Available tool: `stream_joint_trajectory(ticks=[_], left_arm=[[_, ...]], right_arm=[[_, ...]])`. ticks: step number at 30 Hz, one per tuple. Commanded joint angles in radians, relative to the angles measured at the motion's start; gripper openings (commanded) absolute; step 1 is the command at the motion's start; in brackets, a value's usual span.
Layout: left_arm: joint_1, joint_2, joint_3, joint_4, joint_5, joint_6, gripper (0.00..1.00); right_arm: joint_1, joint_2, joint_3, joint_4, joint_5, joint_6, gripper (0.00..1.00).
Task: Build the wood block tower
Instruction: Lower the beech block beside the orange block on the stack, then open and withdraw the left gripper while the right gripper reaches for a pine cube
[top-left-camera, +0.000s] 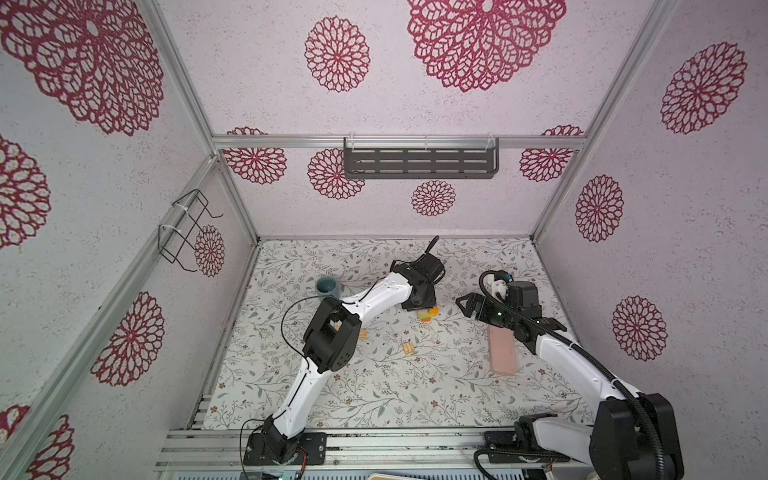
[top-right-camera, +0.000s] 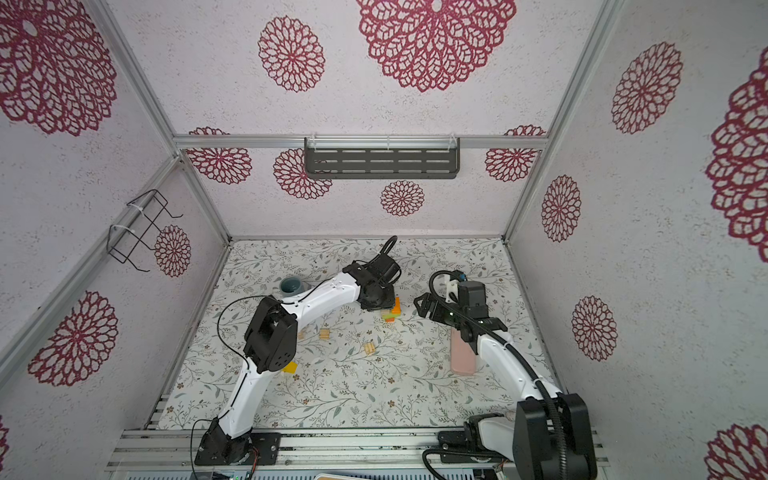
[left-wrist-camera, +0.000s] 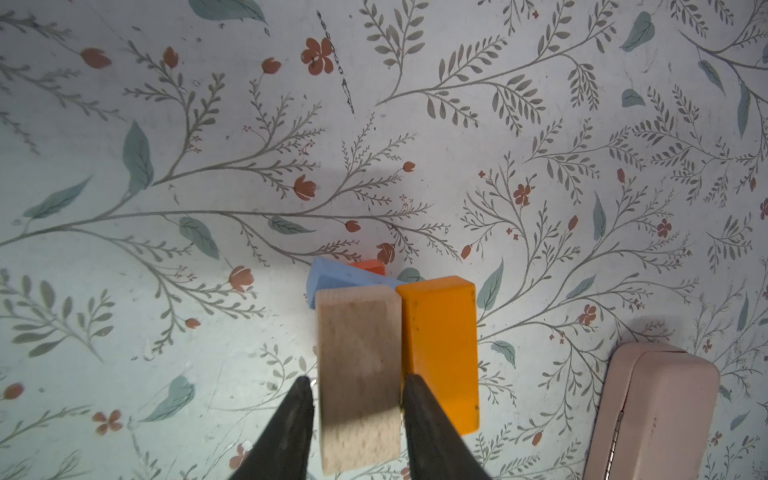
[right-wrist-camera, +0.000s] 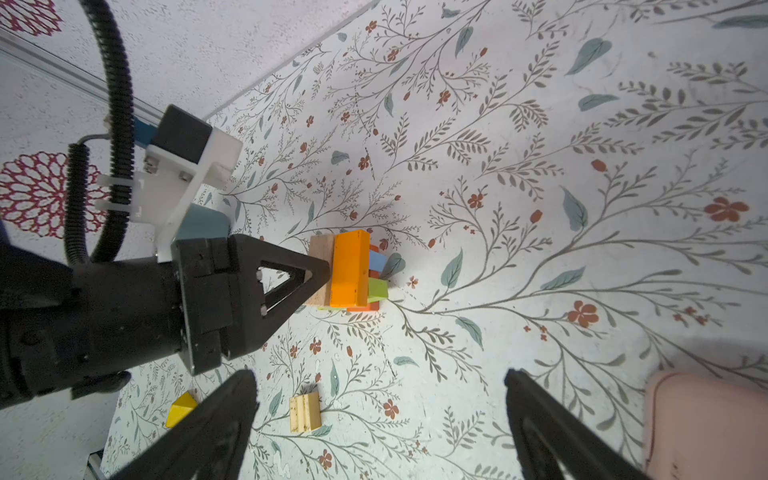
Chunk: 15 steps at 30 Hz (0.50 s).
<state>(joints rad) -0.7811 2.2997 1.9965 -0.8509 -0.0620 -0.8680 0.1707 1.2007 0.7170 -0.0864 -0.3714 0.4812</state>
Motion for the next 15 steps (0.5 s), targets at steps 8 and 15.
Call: stream_joint_trajectory(ticks=[8, 15], left_arm=[[-0.017, -0.049, -0.016, 0.012, -0.059, -0.007, 0.51], [-0.008, -0.121, -0.017, -0.005, -0.11, 0.03, 0.54]], right_arm=[[-0.007, -0.021, 0.004, 0.008, -0.01, 0.008, 0.96], [-0.003, -0.032, 0.025, -0.028, 0.017, 0.002, 0.94]])
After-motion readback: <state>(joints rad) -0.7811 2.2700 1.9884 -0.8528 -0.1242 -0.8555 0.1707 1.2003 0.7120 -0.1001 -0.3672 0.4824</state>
